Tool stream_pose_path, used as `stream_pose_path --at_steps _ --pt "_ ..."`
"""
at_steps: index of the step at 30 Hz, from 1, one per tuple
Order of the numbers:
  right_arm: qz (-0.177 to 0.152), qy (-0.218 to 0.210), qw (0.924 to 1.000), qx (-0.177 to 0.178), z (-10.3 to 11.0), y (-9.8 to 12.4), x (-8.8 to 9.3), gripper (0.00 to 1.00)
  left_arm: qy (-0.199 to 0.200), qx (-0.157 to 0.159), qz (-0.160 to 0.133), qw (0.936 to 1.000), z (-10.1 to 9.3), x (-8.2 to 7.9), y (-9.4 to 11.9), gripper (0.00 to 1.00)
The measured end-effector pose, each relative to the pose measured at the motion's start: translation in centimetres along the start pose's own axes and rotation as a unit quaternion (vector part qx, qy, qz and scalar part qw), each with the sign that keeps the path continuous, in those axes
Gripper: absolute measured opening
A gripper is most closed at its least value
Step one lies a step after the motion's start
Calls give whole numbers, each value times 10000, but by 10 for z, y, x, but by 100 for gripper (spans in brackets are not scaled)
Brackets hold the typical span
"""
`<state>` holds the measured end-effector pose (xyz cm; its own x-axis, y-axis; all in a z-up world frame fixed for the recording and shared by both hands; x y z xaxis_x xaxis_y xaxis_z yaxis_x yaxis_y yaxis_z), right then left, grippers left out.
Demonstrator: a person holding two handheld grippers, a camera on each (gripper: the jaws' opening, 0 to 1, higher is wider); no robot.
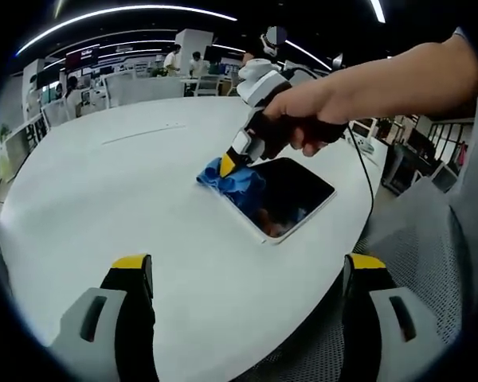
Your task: Wipe the mirror surface with the cleaning cloth until all visible marks leave the cleaned area.
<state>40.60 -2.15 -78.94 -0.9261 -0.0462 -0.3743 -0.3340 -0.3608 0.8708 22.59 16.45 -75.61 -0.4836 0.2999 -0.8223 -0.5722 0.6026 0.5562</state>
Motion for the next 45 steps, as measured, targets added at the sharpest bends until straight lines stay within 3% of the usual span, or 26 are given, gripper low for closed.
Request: stream_pose_path --at_steps 32,45 --pt "-57 -33 9998 211 -40 14 -1 2 -51 -29 -6 10000 2 3 -2 98" --pt "-5 -58 9996 291 -44 16 -1 2 -47 -31 34 10000 2 3 -2 99"
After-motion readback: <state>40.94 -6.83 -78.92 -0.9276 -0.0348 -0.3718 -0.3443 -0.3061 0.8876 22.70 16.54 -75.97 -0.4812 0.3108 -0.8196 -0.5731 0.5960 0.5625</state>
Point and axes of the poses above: the point that each gripper's makers call its tool centre point, and the gripper's own axes: y roughly backward along the fingers, z roughly to its left, x roughly out of its underside, the point moved 9 cm from there along y, roughly backward along the fingers, and after that the axes turned 4 degrees about -y, right-handed, at the moved point
